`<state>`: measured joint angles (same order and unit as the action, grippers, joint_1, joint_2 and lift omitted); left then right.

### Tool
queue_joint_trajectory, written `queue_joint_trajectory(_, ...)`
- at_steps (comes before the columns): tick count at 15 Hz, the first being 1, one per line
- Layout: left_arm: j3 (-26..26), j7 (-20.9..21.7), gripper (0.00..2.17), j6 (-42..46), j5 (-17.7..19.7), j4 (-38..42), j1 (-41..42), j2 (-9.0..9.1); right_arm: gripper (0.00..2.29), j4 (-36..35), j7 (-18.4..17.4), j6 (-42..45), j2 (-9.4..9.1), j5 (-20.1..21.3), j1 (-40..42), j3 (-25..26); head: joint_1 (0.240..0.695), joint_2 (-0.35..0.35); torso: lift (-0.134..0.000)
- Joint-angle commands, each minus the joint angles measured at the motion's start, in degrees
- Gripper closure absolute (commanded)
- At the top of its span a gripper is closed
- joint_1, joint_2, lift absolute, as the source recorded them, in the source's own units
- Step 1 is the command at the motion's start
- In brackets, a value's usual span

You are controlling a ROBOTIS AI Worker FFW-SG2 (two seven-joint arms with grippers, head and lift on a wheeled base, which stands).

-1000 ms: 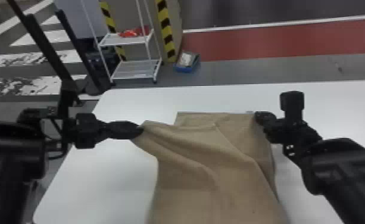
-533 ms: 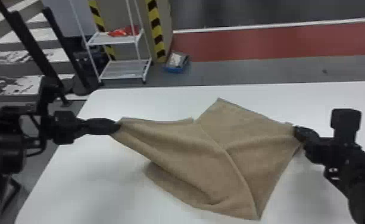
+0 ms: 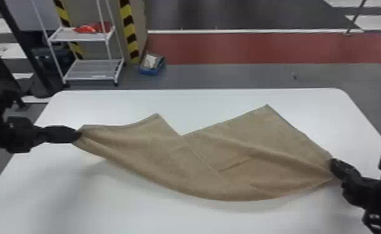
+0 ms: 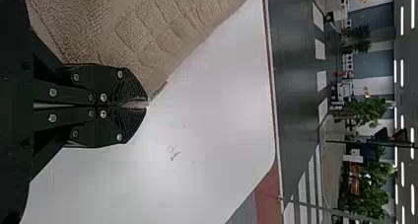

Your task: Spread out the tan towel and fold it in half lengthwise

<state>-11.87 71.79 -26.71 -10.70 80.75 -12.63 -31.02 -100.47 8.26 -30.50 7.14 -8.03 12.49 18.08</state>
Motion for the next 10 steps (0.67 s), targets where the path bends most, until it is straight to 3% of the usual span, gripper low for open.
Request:
queue_joint_trajectory(1,-0.26,-0.08,1.41,0.03,0.24,-0.16,0.06,-0.44,1.35,-4.03,0.00,-0.58,-0.81,-0.50,4.64,3.19,0.695,0.001,-0.123)
queue_joint_trajectory(5,0.01,-1.13,1.38,0.20,0.33,-0.16,0.24,0.00,1.33,-8.52,-0.09,-1.10,-2.31,-1.90,8.77,6.00,0.695,-0.025,-0.123)
queue_joint_trajectory(6,0.01,-1.57,1.04,0.20,0.50,-0.16,0.50,0.44,0.93,-9.13,-0.09,-1.63,-2.39,-1.90,9.13,6.00,0.695,-0.028,-0.123)
queue_joint_trajectory(7,0.01,-1.74,0.52,0.20,1.03,0.02,0.76,0.52,0.57,-9.57,0.00,-1.45,-2.92,-1.99,9.30,6.26,0.695,-0.035,-0.123)
queue_joint_trajectory(8,0.01,-2.01,0.09,0.03,1.12,0.37,1.29,0.61,0.35,-10.19,-0.09,-1.45,-3.27,-1.90,9.30,6.53,0.695,-0.038,-0.123)
queue_joint_trajectory(9,0.01,-2.71,0.05,0.03,1.12,0.46,1.56,0.79,0.14,-10.71,-0.09,-1.63,-3.62,-1.99,9.30,6.97,0.695,-0.041,-0.123)
queue_joint_trajectory(10,-0.17,-2.80,0.05,0.03,1.21,0.46,1.56,0.79,0.09,-11.50,-0.09,-2.16,-3.89,-1.99,9.30,7.49,0.695,-0.043,-0.123)
